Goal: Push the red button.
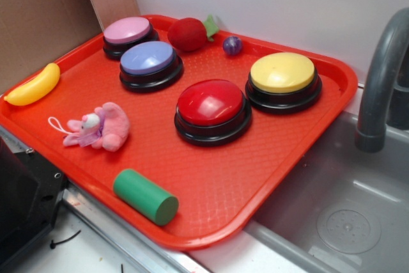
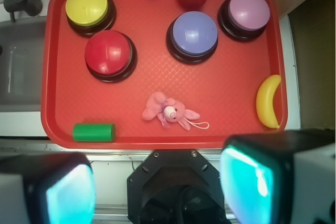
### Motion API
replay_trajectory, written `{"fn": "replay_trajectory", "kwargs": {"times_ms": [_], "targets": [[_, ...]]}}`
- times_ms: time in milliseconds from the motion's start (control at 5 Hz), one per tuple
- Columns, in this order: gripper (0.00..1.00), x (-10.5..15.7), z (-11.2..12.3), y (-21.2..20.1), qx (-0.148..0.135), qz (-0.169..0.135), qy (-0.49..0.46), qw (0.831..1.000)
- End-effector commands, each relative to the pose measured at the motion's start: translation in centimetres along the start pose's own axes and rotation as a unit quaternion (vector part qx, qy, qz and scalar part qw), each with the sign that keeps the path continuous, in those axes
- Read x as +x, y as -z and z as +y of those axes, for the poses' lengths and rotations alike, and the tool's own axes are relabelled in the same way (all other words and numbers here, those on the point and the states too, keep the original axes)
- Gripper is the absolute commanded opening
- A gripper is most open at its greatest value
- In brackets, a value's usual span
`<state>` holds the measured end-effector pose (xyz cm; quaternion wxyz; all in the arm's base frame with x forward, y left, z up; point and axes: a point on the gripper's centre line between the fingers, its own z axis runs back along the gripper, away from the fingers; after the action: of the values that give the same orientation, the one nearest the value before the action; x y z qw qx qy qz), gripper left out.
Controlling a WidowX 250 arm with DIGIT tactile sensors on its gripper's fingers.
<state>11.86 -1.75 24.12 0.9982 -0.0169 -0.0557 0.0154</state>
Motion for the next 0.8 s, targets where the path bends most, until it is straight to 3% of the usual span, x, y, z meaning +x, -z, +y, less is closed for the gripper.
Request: {"fn": "replay_trajectory", "kwargs": {"times_ms": [0, 200, 400, 600], "targets": [[1.00, 0.0, 0.0, 0.0, 0.000, 0.000, 0.000, 1.000], [1.00, 4.4, -4.5, 4.8, -0.030, -0.023, 0.123, 0.992], [1.00, 7.7, -7.7, 7.8, -0.056, -0.040, 0.245, 0.967], [1.00, 8.0, -8.7, 10.6, -0.064, -0.042, 0.349, 0.934]]}}
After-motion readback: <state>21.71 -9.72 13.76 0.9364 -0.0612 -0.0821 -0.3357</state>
